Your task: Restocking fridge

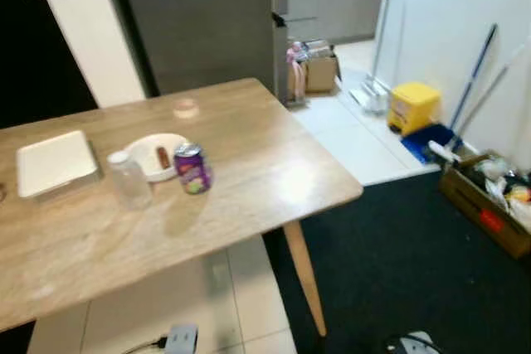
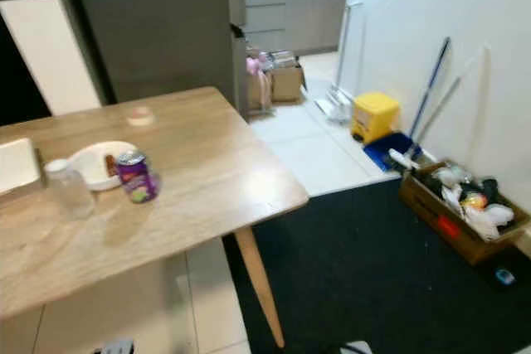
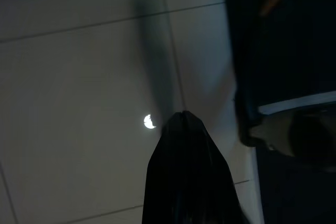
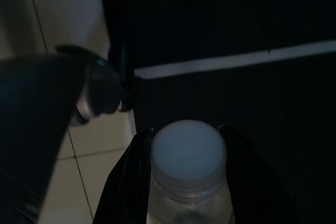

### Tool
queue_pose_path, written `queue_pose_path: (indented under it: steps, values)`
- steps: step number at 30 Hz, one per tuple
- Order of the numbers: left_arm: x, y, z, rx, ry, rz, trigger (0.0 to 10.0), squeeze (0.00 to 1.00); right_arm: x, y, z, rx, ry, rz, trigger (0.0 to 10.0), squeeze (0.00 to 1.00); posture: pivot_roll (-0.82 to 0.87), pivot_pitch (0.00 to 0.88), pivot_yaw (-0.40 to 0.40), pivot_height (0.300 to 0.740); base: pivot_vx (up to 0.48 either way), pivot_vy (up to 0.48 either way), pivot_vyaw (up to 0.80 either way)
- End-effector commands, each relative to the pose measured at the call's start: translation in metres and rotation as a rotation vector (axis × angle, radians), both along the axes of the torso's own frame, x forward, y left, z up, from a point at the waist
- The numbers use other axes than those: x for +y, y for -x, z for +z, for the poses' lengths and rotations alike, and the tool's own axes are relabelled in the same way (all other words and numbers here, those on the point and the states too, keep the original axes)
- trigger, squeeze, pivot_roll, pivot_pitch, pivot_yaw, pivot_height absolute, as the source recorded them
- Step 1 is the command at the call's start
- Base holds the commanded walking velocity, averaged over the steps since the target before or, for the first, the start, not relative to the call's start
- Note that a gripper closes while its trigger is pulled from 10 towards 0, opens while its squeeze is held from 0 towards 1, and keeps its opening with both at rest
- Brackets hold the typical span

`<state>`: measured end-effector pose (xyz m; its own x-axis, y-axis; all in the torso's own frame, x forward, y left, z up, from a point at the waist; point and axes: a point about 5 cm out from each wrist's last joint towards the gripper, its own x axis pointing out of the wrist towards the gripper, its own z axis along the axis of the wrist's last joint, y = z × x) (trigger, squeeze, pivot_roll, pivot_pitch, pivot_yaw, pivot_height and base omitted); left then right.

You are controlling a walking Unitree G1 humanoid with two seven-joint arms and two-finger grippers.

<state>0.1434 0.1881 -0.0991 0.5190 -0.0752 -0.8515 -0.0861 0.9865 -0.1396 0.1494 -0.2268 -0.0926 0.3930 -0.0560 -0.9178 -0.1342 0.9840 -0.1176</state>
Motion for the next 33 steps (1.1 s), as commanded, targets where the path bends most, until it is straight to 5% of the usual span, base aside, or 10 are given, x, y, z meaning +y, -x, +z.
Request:
queue_pose_path:
  steps: [1,12,23,28,33]
  values:
    - [0.004,0.006,-0.002,0.025,-0.012,0.004,10.0,0.00,0.004,-0.002,0.000,-0.009,-0.005,0.009,10.0,0.00,-0.04,0.000,0.038,0.740,0.000,0.000,0.00]
    - [0.004,0.003,-0.001,0.008,-0.014,0.021,10.0,0.00,0.001,-0.001,0.000,-0.007,0.006,0.019,10.0,0.00,-0.04,0.000,0.032,0.740,0.000,0.000,0.00]
    - [0.014,-0.031,0.016,-0.136,-0.013,0.063,10.0,0.00,0.001,-0.003,0.001,-0.011,0.010,0.027,10.0,0.00,-0.04,0.000,0.044,0.740,0.000,0.000,0.00]
    - [0.024,-0.028,0.017,-0.145,-0.015,0.041,10.0,0.00,-0.002,0.000,0.001,-0.007,0.015,0.041,10.0,0.00,-0.04,0.000,0.050,0.740,0.000,0.000,0.00]
    - [0.023,-0.010,0.010,-0.109,-0.031,-0.039,10.0,0.00,-0.017,0.011,0.001,0.021,0.038,0.018,10.0,0.00,-0.01,0.000,0.017,0.740,0.000,0.000,0.00]
